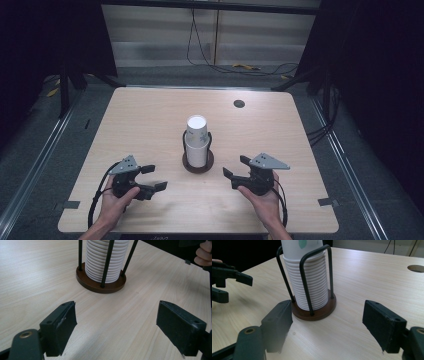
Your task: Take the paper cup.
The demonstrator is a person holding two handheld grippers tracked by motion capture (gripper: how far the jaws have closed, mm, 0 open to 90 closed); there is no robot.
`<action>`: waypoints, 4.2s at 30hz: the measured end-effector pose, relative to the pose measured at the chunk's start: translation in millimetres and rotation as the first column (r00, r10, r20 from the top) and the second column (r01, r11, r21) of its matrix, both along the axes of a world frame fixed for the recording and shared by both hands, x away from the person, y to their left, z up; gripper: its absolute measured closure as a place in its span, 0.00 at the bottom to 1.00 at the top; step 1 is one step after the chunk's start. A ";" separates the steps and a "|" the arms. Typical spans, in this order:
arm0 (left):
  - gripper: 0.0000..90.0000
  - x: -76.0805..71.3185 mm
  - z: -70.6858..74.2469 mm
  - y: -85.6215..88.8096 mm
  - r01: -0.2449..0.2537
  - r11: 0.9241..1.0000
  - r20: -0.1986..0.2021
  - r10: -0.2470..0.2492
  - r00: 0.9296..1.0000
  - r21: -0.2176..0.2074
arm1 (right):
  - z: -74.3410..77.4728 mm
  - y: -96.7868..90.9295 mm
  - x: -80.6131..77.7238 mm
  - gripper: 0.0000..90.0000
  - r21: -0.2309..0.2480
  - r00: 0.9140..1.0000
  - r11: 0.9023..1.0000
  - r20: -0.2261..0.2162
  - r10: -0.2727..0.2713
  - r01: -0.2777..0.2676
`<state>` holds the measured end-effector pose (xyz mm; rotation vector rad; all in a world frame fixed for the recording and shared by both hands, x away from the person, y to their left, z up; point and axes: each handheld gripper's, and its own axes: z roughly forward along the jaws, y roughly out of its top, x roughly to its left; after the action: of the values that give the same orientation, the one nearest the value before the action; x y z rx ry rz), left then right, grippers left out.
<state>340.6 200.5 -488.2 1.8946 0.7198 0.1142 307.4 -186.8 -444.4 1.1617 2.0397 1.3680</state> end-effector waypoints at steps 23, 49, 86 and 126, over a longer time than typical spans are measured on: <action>0.18 -7.9 4.7 1.2 -0.001 1.000 0.035 0.001 0.999 -0.007 | 49.2 15.6 34.7 0.20 0.064 0.995 0.995 -0.052 0.079 -0.076; 0.18 -7.5 1.6 0.2 0.010 1.000 0.024 -0.010 1.000 0.004 | 73.5 67.9 93.2 0.27 0.013 0.980 0.982 -0.048 0.191 -0.191; 0.18 -7.3 -1.1 1.9 0.015 1.000 0.021 -0.016 1.000 0.019 | 76.0 95.5 114.4 0.36 -0.015 0.983 0.984 -0.053 0.176 -0.177; 0.18 -6.7 -4.0 0.3 0.017 0.999 0.012 -0.018 1.000 0.029 | 103.1 84.9 108.0 0.38 0.080 0.983 0.980 0.047 0.180 -0.183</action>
<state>333.9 200.8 -492.2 1.9258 0.6964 0.1261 415.4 -101.9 -341.3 0.9928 2.1221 1.5637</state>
